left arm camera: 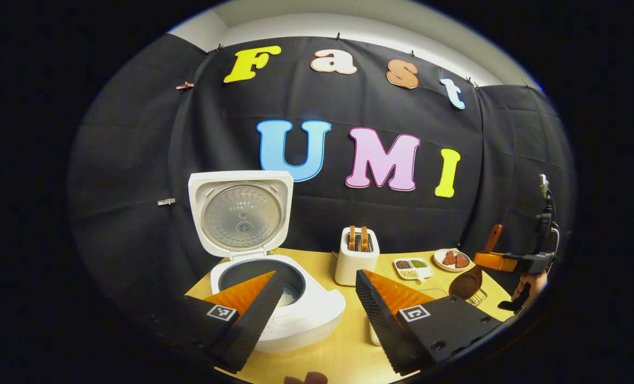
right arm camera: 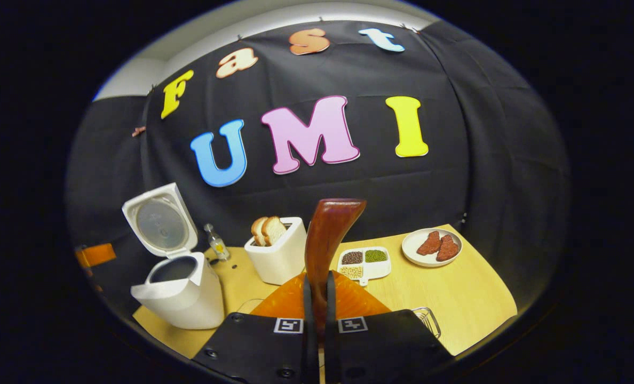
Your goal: Close the left gripper, press the button to open the rice cooker; take a wooden spoon from the chopstick holder with the right hand, scoop a spoonful of rice and pour it into the rice cooker, then put the wooden spoon back into the chopstick holder.
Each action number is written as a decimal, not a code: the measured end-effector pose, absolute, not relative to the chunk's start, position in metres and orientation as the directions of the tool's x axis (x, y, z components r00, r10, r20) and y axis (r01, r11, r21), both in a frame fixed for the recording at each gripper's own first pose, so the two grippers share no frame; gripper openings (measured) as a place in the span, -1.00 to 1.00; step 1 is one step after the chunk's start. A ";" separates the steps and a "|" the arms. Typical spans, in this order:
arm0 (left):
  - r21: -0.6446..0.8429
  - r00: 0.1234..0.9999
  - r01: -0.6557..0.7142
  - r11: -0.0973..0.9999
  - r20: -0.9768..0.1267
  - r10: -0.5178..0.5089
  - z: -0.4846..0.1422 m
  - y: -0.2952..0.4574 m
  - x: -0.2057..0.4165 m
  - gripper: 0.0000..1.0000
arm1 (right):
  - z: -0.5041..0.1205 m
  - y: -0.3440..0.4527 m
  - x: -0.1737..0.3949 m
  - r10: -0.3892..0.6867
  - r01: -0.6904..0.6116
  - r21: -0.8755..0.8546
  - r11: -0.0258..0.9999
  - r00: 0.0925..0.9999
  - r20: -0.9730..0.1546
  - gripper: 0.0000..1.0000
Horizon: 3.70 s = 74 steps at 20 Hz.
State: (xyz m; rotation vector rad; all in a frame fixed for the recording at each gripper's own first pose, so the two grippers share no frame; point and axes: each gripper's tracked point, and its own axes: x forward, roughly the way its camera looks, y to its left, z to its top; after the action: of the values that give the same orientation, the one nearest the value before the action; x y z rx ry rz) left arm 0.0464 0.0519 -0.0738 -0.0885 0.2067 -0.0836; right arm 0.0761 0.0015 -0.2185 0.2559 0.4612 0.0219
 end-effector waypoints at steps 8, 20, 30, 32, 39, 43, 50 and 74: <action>-0.085 0.969 0.138 0.987 -0.193 -0.152 -0.080 0.085 0.059 0.89 | -0.312 0.065 0.082 -0.063 -0.028 -0.150 0.988 0.818 -0.572 -0.82; -0.139 0.965 0.137 0.981 -0.204 -0.163 -0.092 0.109 0.060 0.89 | -0.351 0.080 0.056 0.028 0.416 0.471 0.778 0.726 -0.687 -0.82; -0.148 0.967 0.132 0.980 -0.196 -0.160 -0.089 0.115 0.059 0.89 | -0.308 0.028 0.052 0.025 0.475 0.715 0.513 0.824 -0.566 -0.82; -0.149 0.969 0.129 0.981 -0.192 -0.156 -0.087 0.115 0.058 0.89 | -0.305 0.024 0.051 0.036 0.487 0.750 0.447 0.828 -0.559 -0.83; -0.150 0.972 0.123 0.981 -0.183 -0.150 -0.085 0.116 0.056 0.89 | -0.279 0.015 0.056 0.063 0.486 0.824 0.291 0.850 -0.523 -0.83; -0.154 0.973 0.125 0.980 -0.175 -0.152 -0.085 0.121 0.053 0.89 | -0.242 0.030 0.068 0.109 0.439 0.869 0.229 0.875 -0.471 -0.82; -0.175 0.978 0.090 0.981 -0.173 -0.121 -0.092 0.144 0.039 0.89 | -0.163 0.098 0.107 0.209 0.345 0.917 0.202 0.899 -0.384 -0.82; -0.144 0.984 -0.017 0.989 -0.180 -0.010 -0.109 0.215 0.007 0.89 | -0.144 0.377 0.211 0.380 -0.050 0.637 0.769 0.838 -0.393 -0.83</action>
State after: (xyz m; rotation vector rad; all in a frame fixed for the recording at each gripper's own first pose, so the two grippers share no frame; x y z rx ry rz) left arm 0.0068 0.2148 -0.1087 -0.1457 0.1813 0.0037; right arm 0.2111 0.3770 -0.1439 0.6575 0.5353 0.2456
